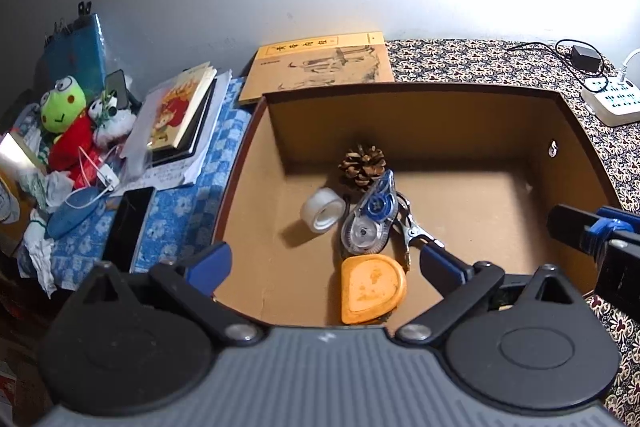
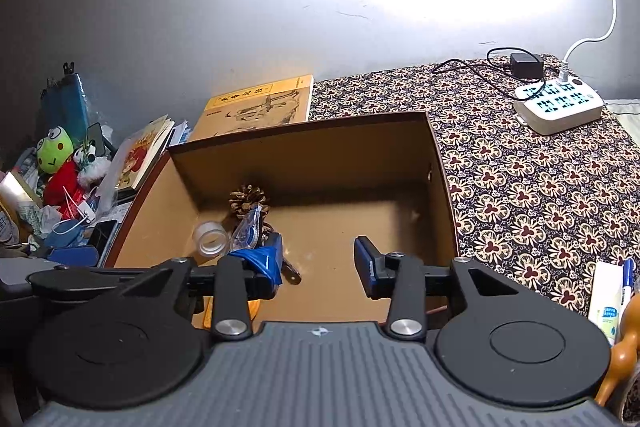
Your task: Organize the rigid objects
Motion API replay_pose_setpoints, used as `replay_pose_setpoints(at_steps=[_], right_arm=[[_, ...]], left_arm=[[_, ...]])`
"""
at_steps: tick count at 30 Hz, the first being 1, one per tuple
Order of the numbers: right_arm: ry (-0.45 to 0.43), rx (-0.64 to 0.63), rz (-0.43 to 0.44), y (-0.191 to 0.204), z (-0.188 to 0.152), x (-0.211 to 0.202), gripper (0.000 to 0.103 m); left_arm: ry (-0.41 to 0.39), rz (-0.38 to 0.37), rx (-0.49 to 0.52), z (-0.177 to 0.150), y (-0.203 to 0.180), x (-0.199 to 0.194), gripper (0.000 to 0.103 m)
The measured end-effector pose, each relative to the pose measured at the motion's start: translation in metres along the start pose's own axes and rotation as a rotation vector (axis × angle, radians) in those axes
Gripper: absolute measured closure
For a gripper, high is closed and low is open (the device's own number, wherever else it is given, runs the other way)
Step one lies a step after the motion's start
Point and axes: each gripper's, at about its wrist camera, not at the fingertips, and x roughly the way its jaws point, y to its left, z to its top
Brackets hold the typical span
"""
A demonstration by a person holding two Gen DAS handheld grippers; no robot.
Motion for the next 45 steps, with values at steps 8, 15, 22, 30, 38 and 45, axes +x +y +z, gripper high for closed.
replay_pose_setpoints(at_steps=[8, 15, 22, 30, 38, 45], right_arm=[[0.043, -0.011, 0.007, 0.002, -0.002, 0.017, 0.079], [0.04, -0.02, -0.003, -0.001, -0.004, 0.022, 0.079], [0.021, 0.0, -0.032, -0.009, -0.003, 0.024, 0.078], [0.018, 0.017, -0.033, -0.013, -0.005, 0.025, 0.078], [0.025, 0.021, -0.004, -0.013, -0.006, 0.028, 0.078], [0.034, 0.014, 0.011, -0.012, -0.008, 0.033, 0.078]], left_arm=[[0.03, -0.014, -0.003, -0.002, 0.0, 0.012, 0.003], [0.021, -0.028, 0.009, -0.002, -0.006, 0.017, 0.003], [0.03, -0.024, 0.029, -0.001, -0.012, 0.023, 0.003], [0.045, -0.027, 0.036, -0.002, -0.016, 0.029, 0.003], [0.064, -0.034, 0.013, -0.005, -0.014, 0.032, 0.003], [0.071, -0.047, 0.012, -0.006, -0.014, 0.036, 0.003]])
